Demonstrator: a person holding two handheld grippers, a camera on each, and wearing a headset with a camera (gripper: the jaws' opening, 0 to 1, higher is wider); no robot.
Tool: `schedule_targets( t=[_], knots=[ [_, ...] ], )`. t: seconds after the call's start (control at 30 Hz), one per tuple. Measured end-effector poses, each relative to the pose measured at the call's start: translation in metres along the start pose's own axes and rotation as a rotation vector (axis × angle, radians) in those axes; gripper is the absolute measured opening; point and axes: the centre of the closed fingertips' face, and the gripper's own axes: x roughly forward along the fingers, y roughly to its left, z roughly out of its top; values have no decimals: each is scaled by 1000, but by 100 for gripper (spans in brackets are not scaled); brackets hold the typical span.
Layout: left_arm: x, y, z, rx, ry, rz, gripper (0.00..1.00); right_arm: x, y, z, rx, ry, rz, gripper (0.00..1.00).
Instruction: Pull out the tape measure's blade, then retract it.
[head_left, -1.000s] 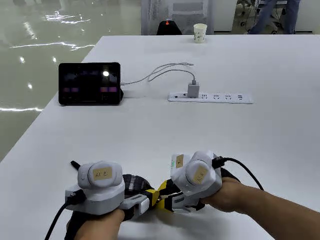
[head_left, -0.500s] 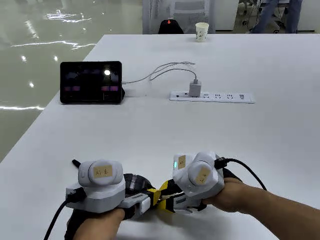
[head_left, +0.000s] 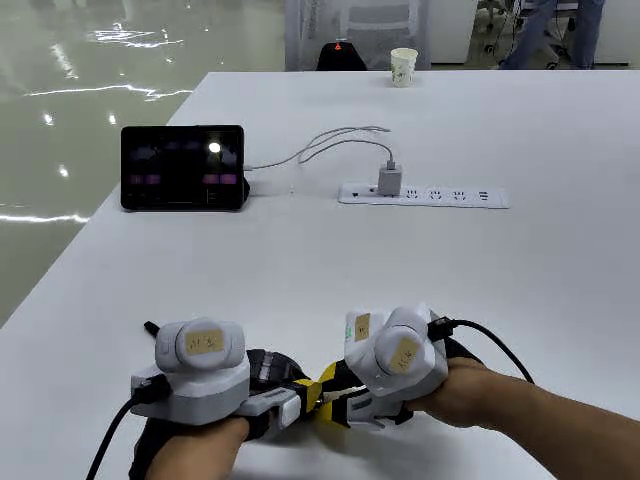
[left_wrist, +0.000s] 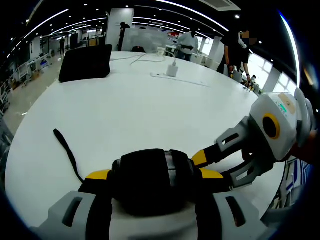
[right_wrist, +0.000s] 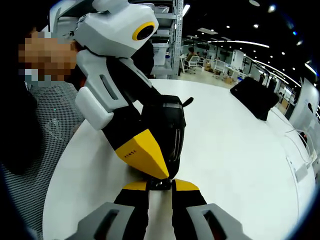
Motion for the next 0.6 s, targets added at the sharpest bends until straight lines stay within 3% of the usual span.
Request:
schedule_targets(
  t=[0.6],
  knots=[
    [-9,2,0,25,-2,-15,62,-16,1,-4,73,-7,-51,24]
  ],
)
